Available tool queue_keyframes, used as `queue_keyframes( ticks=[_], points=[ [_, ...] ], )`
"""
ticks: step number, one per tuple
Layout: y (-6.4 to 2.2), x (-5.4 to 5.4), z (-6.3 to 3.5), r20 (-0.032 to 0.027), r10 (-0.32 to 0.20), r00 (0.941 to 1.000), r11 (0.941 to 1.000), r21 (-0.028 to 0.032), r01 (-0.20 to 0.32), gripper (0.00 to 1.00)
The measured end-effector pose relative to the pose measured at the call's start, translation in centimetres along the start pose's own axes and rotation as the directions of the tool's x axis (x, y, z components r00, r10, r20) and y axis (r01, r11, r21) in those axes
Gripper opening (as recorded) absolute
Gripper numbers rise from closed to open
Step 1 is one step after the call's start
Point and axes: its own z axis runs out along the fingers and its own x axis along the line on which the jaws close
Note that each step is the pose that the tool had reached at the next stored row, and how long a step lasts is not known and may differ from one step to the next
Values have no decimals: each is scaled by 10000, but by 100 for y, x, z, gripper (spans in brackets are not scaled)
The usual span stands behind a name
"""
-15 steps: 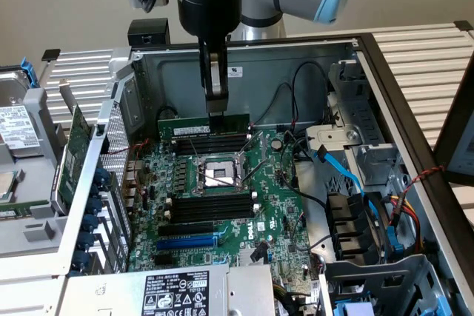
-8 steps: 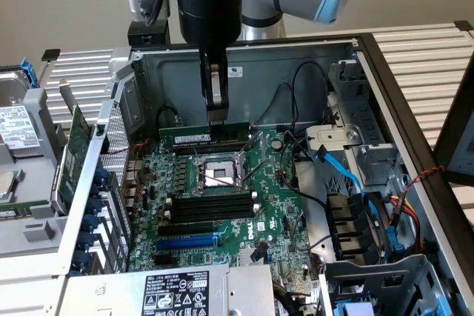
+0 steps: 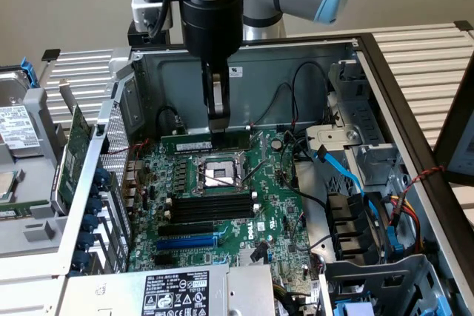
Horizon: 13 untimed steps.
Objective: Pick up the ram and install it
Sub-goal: 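Insert the ram into the slot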
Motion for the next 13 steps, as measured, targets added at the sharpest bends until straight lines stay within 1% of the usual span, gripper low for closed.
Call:
queue_keyframes(
  ticks=[3, 8, 11, 13],
  points=[
    [-1, 2, 41, -21, -1, 10000, 10000, -3, 1, 13],
    [-1, 22, 94, -24, -1, 10000, 10000, -6, 1, 13],
    [-2, 23, 140, -47, -1, 10000, 10000, -7, 1, 13],
    [-2, 23, 164, -74, 0, 10000, 10000, -8, 0, 13]
  ],
)
